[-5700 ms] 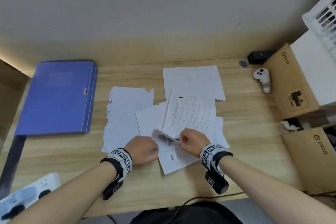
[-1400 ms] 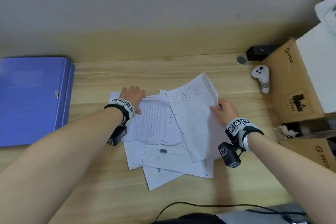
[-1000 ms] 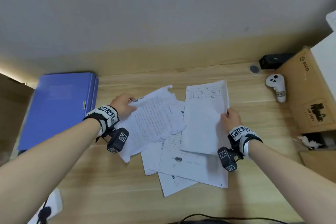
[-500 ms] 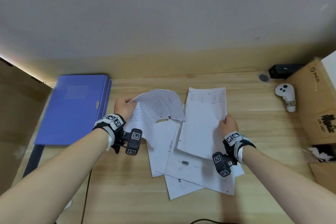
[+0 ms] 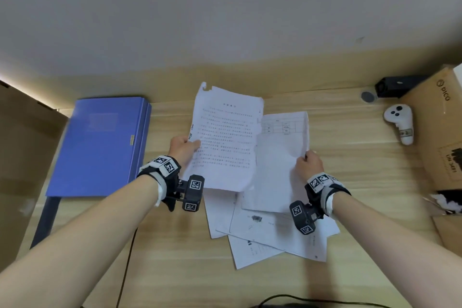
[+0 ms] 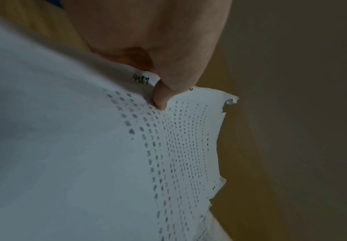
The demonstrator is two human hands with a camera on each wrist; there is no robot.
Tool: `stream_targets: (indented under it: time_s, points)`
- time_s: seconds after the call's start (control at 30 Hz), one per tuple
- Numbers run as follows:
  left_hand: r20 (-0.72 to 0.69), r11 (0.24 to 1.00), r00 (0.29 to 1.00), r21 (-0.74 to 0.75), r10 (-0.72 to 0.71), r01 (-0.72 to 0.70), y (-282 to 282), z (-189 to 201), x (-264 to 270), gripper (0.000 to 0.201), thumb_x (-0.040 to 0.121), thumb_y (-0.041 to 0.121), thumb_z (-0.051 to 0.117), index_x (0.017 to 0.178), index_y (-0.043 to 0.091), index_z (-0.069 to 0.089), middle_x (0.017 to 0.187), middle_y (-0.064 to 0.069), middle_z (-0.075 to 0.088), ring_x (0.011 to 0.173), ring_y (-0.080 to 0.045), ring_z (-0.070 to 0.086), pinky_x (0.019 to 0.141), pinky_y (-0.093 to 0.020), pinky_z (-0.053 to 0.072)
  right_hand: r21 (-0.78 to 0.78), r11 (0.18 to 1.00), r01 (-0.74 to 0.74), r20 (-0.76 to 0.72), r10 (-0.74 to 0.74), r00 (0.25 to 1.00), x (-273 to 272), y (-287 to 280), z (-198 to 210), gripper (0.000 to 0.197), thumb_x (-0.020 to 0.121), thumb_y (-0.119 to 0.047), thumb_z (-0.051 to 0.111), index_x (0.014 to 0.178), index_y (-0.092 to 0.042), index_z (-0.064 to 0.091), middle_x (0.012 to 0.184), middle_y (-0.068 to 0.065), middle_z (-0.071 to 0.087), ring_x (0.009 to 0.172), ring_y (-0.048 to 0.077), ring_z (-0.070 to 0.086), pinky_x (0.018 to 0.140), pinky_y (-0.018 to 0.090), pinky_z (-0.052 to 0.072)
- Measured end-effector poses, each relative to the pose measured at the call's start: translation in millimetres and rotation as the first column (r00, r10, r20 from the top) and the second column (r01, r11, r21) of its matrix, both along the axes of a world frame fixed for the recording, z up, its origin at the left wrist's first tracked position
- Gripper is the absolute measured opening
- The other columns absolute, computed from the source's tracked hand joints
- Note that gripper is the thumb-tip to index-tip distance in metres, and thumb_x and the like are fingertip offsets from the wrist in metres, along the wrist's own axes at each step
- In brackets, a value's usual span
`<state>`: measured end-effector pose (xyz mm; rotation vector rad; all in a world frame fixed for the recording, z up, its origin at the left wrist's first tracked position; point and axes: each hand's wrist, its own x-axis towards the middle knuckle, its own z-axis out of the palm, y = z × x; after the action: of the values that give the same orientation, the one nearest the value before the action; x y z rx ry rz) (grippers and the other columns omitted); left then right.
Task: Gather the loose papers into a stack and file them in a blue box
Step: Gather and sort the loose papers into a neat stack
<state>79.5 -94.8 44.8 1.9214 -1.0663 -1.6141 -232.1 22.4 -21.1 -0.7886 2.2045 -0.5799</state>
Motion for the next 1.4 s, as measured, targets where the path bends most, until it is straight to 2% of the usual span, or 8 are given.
stream_targets:
  time_s: [0.2,0.47,0.63,0.83,1.03,1.1,1.23,1.4]
  points:
    - [-0.046,0.991,0.995,0.096,-0.089,0.093,31.7,-34.6,-31.9,0.008,0.091,0.010,0.063,0.096,0.010,0.069,0.106,-0.014,0.074,0.095,-0.031,0.072,0.091,-0.048,0.056,-0.039,0.999,-0.007,0.113,0.012,0.994,21.4,-6.2,2.1,0.037,0.090,0.001,0.043,0.061,-0.015,0.027,0.060,0.002,0.034,0.057,0.020,0.032,0.051,0.029,0.024]
    - [-0.129,0.991,0.983,0.023,-0.131,0.135,62.6,-55.3,-41.8,0.021,0.092,0.021,0.064,0.113,0.017,0.065,0.109,-0.001,0.072,0.096,-0.019,0.071,0.086,-0.038,0.058,-0.079,0.995,0.055,0.401,-0.018,0.916,47.7,-5.3,2.3,0.015,0.090,0.003,0.045,0.083,0.007,0.058,0.080,0.015,0.061,0.073,0.022,0.055,0.065,0.032,0.046]
    - [-0.109,0.997,0.992,0.045,-0.056,0.061,58.4,-63.9,-30.7,0.010,0.093,0.020,0.065,0.102,0.018,0.068,0.110,-0.006,0.073,0.096,-0.024,0.071,0.089,-0.044,0.057,-0.064,0.998,-0.017,0.513,0.047,0.857,48.6,-7.7,16.7,0.025,0.094,0.001,0.045,0.093,-0.009,0.067,0.076,0.003,0.066,0.065,0.016,0.058,0.058,0.024,0.051]
    - [-0.001,0.989,0.991,-0.073,0.132,-0.132,31.9,-65.1,-7.7,0.031,0.096,0.021,0.060,0.123,0.006,0.063,0.116,-0.008,0.069,0.104,-0.029,0.068,0.093,-0.046,0.055,-0.005,1.000,-0.001,0.048,0.001,0.999,-0.2,13.4,5.6,0.009,0.088,-0.028,0.061,0.094,-0.021,0.062,0.091,-0.003,0.067,0.084,0.020,0.064,0.078,0.034,0.052]
    - [0.169,0.975,0.978,-0.206,0.122,-0.087,0.8,-71.9,-6.2,0.034,0.096,0.009,0.049,0.129,0.009,0.059,0.124,-0.008,0.066,0.108,-0.029,0.064,0.097,-0.041,0.051,0.257,0.957,-0.134,-0.193,0.186,0.963,-29.7,31.1,-15.1,0.059,0.058,-0.060,0.072,0.093,-0.017,0.053,0.096,0.003,0.055,0.092,0.026,0.057,0.077,0.038,0.052]
    - [0.275,0.976,0.960,-0.217,0.056,0.005,-2.8,-72.5,-1.3,0.032,0.095,0.007,0.046,0.124,0.010,0.059,0.117,-0.005,0.067,0.100,-0.028,0.065,0.090,-0.039,0.053,0.325,0.932,-0.163,-0.211,0.240,0.948,-29.0,31.8,-15.5,0.064,0.063,-0.056,0.077,0.106,-0.015,0.051,0.108,0.004,0.050,0.105,0.025,0.050,0.089,0.039,0.049]
    - [0.485,0.964,0.873,-0.207,-0.048,0.168,-1.9,-75.3,22.5,0.019,0.091,0.009,0.044,0.098,0.012,0.061,0.097,-0.008,0.070,0.081,-0.032,0.066,0.070,-0.041,0.057,0.359,0.911,-0.203,-0.223,0.295,0.929,-29.5,29.4,-14.1,0.048,0.067,-0.048,0.076,0.100,-0.018,0.057,0.111,0.005,0.051,0.112,0.026,0.043,0.081,0.033,0.040]
    - [0.570,0.964,0.813,-0.130,-0.119,0.232,9.4,-80.7,46.1,0.019,0.087,0.003,0.043,0.093,0.005,0.061,0.091,-0.013,0.068,0.081,-0.036,0.064,0.064,-0.035,0.051,0.339,0.929,-0.147,-0.240,0.237,0.941,-22.7,29.5,-14.7,0.051,0.066,-0.045,0.080,0.104,-0.018,0.059,0.117,0.006,0.054,0.118,0.027,0.043,0.087,0.038,0.045]
